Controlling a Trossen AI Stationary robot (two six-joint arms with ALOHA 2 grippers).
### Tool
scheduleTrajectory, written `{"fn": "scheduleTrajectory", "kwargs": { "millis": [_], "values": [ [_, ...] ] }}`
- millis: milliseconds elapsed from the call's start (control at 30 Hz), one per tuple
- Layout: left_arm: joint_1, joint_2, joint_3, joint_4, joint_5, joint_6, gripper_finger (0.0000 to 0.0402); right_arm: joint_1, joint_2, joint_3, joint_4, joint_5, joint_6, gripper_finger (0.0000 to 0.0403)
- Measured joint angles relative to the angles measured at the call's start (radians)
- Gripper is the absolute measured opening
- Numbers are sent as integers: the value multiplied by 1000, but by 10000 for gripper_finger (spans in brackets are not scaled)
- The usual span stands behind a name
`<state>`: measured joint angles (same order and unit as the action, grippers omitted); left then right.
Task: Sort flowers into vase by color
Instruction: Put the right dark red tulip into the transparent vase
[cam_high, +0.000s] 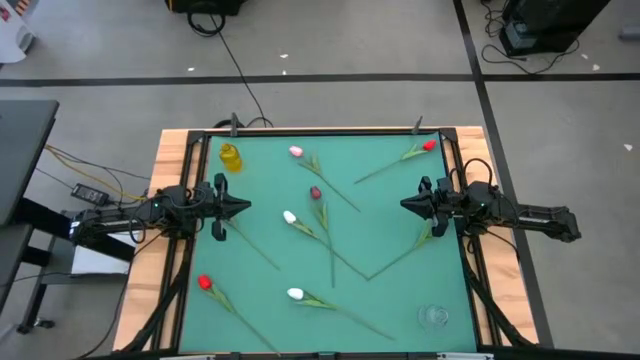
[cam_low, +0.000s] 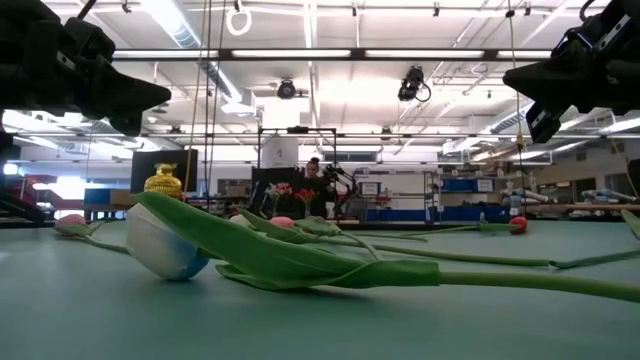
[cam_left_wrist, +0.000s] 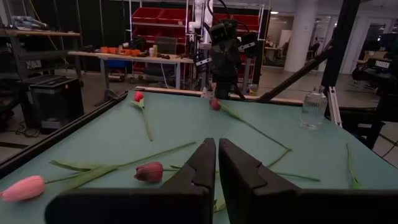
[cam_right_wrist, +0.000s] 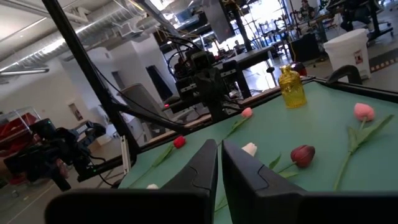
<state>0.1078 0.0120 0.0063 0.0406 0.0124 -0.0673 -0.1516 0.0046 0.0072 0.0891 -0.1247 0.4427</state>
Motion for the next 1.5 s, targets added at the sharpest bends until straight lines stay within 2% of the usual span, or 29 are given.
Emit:
{"fn": "scheduleTrajectory", "kwargs": {
  "millis": [200,300,500,600,733,900,1000,1033,1100,1133,1167,1333,1500],
  "values": [
    [0,0,0,0,0,-3,27,0,0,0,0,0,0,33],
    [0,0,0,2,-12,-93,27,0,0,0,0,0,0,33],
    [0,0,0,68,-212,-480,27,0,0,0,0,0,0,33],
    [0,0,0,90,-287,-545,27,0,0,0,7,12,-2,33],
    [0,0,0,93,-315,-542,27,0,0,0,100,141,5,33],
    [0,1,0,122,-318,-673,27,0,0,0,289,284,198,33],
    [0,1,0,119,-318,-758,27,0,0,0,385,350,252,33],
    [0,1,0,118,-318,-781,27,1,3,0,405,415,258,33],
    [0,9,0,116,-317,-852,27,0,11,1,393,556,375,32],
    [0,18,0,113,-315,-891,27,-2,16,1,363,580,433,31],
    [0,32,0,111,-303,-923,27,-1,24,4,321,563,468,29],
    [-6,155,12,69,-232,-1043,27,2,125,31,-4,341,682,24],
    [-17,332,85,-12,-231,-1049,16,1,273,59,-59,291,789,16]
  ]
}}
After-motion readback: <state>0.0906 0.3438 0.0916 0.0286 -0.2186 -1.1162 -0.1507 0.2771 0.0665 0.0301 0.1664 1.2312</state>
